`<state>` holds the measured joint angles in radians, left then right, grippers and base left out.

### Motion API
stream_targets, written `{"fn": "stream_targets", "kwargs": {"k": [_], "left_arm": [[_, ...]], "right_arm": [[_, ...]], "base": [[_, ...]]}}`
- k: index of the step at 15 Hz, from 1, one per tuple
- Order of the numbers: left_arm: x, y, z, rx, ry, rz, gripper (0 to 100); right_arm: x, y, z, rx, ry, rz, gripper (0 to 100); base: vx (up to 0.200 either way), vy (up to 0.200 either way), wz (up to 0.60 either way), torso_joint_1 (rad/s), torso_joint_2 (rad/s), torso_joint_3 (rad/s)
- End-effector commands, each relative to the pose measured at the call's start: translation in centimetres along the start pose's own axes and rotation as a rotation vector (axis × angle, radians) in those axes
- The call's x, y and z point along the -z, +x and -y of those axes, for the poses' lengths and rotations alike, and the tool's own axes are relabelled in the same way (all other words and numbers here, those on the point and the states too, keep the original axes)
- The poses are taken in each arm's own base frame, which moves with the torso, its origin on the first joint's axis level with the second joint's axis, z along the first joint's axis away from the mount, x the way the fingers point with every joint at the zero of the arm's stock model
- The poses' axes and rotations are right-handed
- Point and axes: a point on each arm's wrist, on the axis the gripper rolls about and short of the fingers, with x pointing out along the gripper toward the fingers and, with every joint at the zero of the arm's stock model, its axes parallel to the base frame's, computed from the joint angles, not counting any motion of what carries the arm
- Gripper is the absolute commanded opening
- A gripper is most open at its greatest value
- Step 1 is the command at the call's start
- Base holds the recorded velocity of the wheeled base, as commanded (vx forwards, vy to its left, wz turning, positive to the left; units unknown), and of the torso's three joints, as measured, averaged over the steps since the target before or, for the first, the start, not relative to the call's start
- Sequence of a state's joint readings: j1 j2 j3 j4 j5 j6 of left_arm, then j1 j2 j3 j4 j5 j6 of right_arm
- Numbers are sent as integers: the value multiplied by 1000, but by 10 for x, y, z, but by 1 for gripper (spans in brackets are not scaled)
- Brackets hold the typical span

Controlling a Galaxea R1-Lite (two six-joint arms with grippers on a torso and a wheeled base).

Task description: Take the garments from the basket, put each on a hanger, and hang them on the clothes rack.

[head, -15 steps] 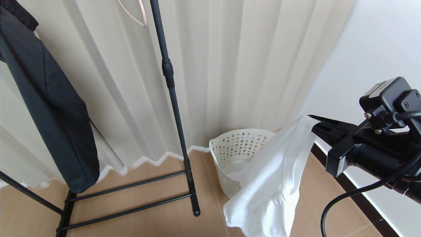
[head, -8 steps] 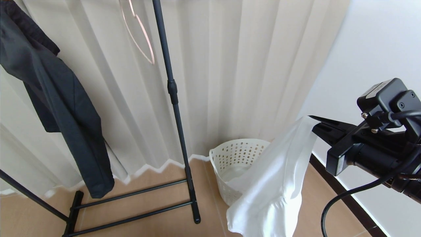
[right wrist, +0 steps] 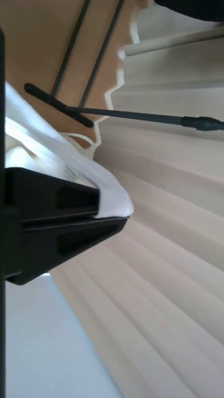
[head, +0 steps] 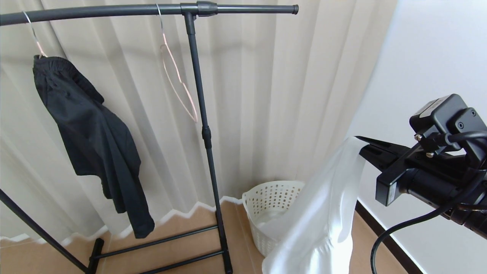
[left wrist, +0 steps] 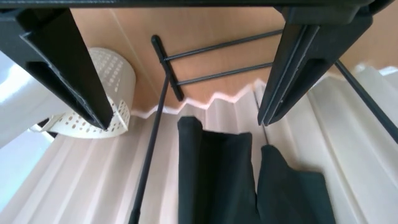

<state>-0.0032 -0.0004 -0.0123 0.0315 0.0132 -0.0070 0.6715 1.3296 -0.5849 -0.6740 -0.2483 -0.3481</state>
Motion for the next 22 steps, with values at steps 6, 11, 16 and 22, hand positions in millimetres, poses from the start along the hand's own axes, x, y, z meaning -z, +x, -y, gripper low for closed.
{"fn": "stream_targets", "kwargs": {"k": [6,11,16,22], "left_arm": [[0,0,0,1,1,-1,100],[0,0,0,-1,-1,-1,100],[0,0,0,-4,-2,-1,100],[0,0,0,-7,-4,-1,100]], "right_arm": [[2,1,-1,-5,-2,-8,0],[4,0,-2,-7,-5,-13,0],[4,-1,-2,-34,-3,-2,0],[5,-1,-2,-36,-6,-8,0]], "base": [[0,0,0,172,-515,-334],[0,0,0,211,-565,-364],[0,0,0,230,-557,-371],[0,0,0,173,-385,-223]]}}
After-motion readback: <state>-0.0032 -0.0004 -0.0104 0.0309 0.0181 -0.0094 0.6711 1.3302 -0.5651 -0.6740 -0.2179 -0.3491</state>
